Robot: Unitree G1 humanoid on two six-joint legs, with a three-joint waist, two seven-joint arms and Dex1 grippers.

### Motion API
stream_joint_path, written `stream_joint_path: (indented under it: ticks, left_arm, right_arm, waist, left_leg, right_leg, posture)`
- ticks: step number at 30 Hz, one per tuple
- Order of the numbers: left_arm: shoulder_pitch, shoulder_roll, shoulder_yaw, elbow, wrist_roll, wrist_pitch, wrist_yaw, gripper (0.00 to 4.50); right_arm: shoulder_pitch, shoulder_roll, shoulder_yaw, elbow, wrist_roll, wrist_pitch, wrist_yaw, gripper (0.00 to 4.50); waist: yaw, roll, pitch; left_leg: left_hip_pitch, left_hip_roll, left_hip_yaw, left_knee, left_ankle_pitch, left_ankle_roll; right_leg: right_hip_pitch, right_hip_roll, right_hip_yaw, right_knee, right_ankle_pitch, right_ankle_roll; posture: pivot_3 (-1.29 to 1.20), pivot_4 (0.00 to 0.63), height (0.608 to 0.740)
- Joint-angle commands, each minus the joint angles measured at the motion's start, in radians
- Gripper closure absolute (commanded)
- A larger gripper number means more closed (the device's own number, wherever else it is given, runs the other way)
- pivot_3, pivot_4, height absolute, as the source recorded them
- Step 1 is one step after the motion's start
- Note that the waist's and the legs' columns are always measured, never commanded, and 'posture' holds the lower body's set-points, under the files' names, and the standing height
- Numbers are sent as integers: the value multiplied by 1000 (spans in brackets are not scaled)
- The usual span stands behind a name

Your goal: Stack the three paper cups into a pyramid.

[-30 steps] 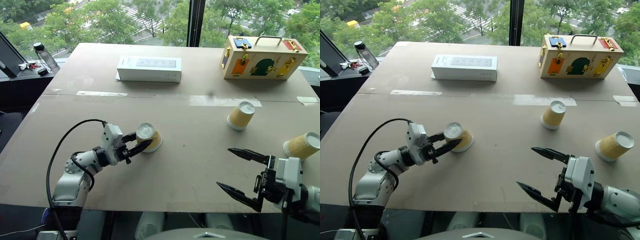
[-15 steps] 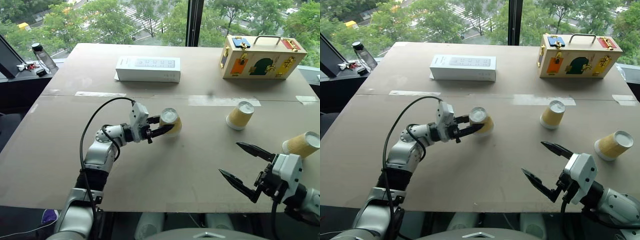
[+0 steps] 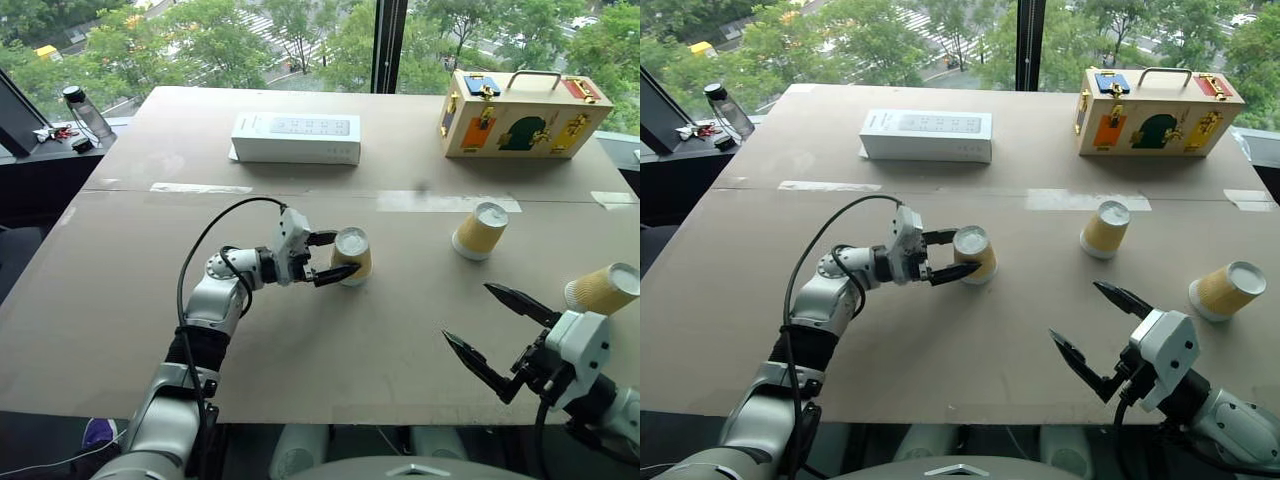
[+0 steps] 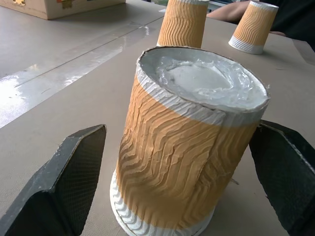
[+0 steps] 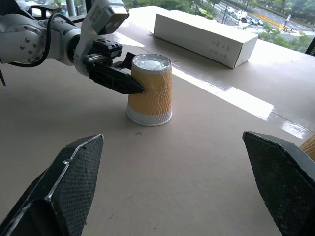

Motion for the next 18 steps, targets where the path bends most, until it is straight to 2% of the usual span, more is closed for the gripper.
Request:
stream_joint_path:
  ticks: [1, 3, 9, 12, 18]
  left_arm:
    - [72, 70, 105, -226, -127, 121, 11, 106]
    - [131, 113, 147, -338, -192, 186, 9, 106]
    - [235, 225, 193, -627, -414, 373, -30, 106]
    - [225, 251, 183, -714, -491, 440, -18, 106]
    - [194, 251, 161, -797, -550, 482, 15, 106]
  right_arm:
    - [-108, 7, -80, -6, -102, 117, -179, 0]
    - [-177, 15, -158, 47, -94, 176, -240, 0]
    - [-300, 16, -331, 193, -134, 306, -365, 0]
    - [-335, 7, -360, 260, -155, 366, -393, 0]
    - [-394, 26, -391, 335, -147, 501, -437, 0]
  waist:
    - [-10, 0, 0]
    - [-20, 0, 0]
    - [-3, 5, 3]
    - [1, 6, 3]
    - [-6, 8, 4]
  left_leg:
    - [0, 1, 0, 0, 0, 0]
    - [0, 1, 0, 0, 0, 0]
    - [-1, 0, 0, 0, 0, 0]
    - [-1, 0, 0, 0, 0, 0]
    - [0, 0, 1, 0, 0, 0]
  right_leg:
    - [-1, 0, 0, 0, 0, 0]
    - [-1, 0, 0, 0, -1, -2]
    - [-1, -1, 0, 0, -2, -4]
    - [0, -1, 0, 0, -2, -5]
    - [0, 0, 1, 0, -2, -5]
  posture:
    - [0, 150, 740]
    - [0, 150, 740]
    - [0, 150, 740]
    - [0, 150, 740]
    - [0, 150, 740]
